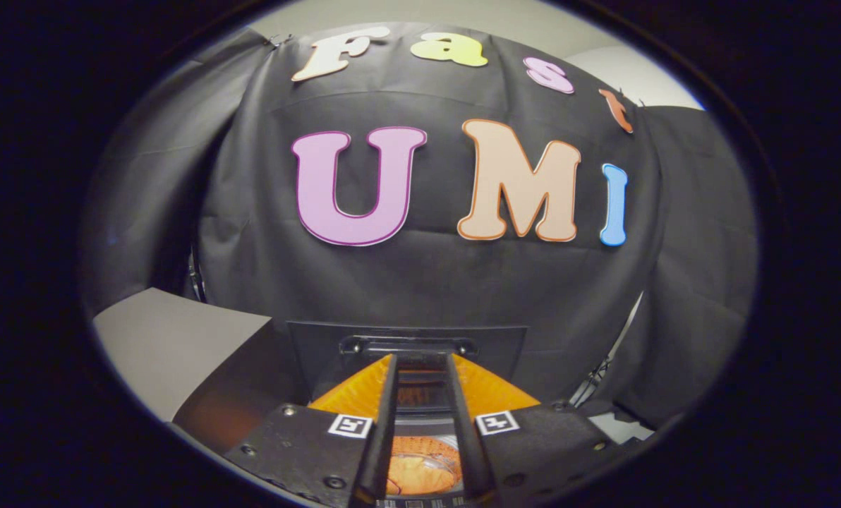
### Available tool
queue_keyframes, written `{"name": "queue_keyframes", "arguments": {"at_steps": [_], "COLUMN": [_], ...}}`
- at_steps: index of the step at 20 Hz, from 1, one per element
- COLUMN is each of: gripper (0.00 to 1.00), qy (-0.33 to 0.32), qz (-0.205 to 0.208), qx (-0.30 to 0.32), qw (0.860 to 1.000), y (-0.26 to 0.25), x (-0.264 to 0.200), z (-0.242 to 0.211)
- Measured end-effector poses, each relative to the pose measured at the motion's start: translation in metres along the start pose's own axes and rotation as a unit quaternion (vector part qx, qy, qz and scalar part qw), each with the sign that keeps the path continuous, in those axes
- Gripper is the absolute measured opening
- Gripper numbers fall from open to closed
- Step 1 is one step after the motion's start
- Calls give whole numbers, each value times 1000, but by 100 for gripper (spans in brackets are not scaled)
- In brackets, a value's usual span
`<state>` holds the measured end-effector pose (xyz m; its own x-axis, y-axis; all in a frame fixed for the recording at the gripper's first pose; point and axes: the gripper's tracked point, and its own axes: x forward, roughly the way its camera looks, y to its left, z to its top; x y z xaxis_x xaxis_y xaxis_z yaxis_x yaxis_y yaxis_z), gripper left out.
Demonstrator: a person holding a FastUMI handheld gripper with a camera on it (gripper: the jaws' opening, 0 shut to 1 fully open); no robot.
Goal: Put the clothes into the washing machine and then close the washing machine lid.
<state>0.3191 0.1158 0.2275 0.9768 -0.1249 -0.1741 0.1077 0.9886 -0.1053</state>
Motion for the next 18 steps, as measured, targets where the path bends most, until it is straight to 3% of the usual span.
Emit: {"name": "queue_keyframes", "arguments": {"at_steps": [5, 6, 18], "gripper": [90, 93, 96], "qy": [-5, -7, 1], "qz": [9, 14, 37], "qx": [9, 11, 11], "qw": [1000, 1000, 999], "y": [7, 9, 41], "x": [7, 10, 88], "z": [7, 11, 34]}}
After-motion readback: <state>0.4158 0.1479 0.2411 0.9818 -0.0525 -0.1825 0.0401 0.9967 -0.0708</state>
